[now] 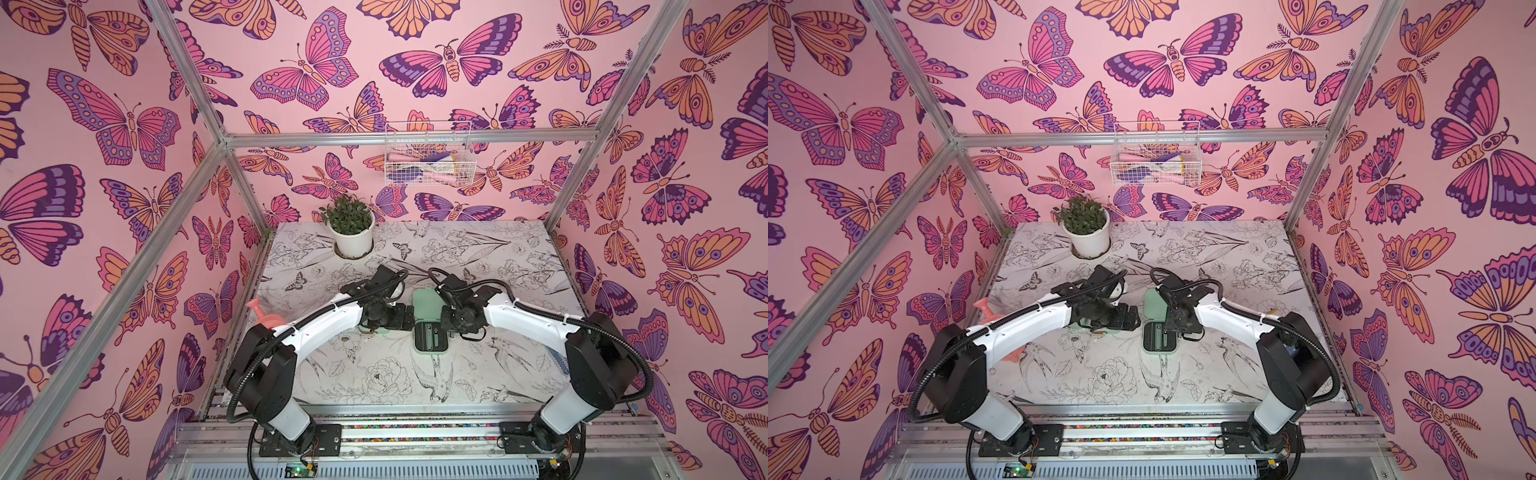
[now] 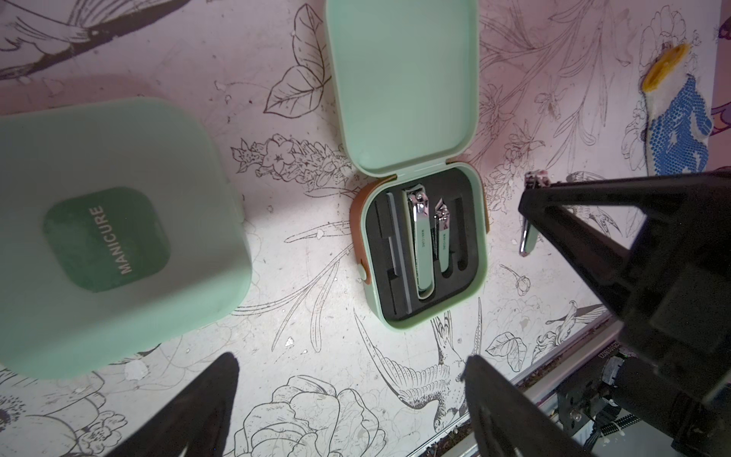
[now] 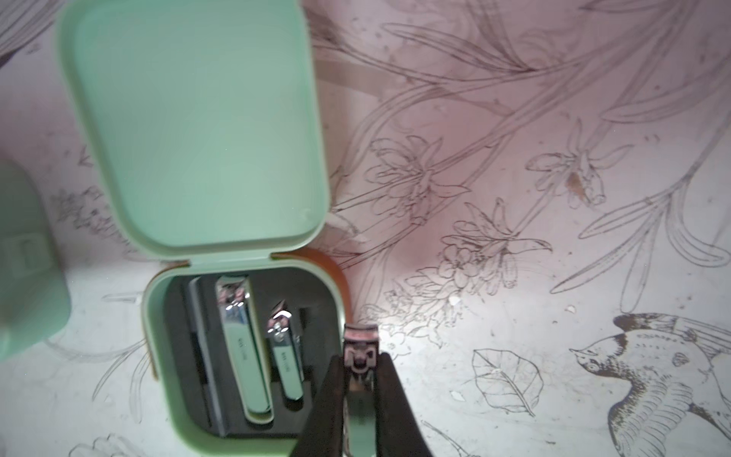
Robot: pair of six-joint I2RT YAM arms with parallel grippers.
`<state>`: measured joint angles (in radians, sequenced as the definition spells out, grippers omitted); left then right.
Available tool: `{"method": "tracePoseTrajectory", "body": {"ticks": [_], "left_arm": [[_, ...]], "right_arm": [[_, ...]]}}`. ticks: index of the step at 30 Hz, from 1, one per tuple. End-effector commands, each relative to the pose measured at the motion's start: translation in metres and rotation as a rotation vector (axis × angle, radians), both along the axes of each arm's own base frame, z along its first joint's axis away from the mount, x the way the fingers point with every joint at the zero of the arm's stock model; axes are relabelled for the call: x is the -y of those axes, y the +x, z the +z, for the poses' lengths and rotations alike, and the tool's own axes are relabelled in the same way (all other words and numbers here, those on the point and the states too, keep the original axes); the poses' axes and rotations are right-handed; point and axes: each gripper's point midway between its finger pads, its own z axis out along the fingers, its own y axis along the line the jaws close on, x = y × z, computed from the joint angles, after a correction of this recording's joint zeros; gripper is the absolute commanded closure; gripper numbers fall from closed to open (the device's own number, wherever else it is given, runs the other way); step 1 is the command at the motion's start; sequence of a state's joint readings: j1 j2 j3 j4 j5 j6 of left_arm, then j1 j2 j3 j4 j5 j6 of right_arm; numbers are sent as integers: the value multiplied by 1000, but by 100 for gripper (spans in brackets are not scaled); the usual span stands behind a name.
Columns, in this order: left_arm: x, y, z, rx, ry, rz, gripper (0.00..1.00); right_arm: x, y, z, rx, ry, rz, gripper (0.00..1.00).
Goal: Organize nail clipper sets
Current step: Pick up the nail clipper from the center of the board, then place the nail clipper in the storage box.
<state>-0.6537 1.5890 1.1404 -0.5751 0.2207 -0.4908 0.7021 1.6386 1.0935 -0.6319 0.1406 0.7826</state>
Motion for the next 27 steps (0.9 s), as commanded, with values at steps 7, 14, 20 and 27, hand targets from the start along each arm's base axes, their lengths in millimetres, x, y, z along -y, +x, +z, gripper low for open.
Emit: {"method": "tracePoseTrajectory", "body": {"ticks": [7,14,20,27], "left_arm": [[-2,0,7,15,-11,4,9],[-4,-2,8,18,-9,7,10],[-5,-1,8,21,-7,9,10],[-5,-1,7,20,-6,7,10]], "right_arm": [[-37,-12,-14,-1,-17,164,91],[-32,-7,-25,8,-80,161,91],[-28,-3,-27,34,-93,131,91],[-26,-4,-35,38,-78,80,92]]}}
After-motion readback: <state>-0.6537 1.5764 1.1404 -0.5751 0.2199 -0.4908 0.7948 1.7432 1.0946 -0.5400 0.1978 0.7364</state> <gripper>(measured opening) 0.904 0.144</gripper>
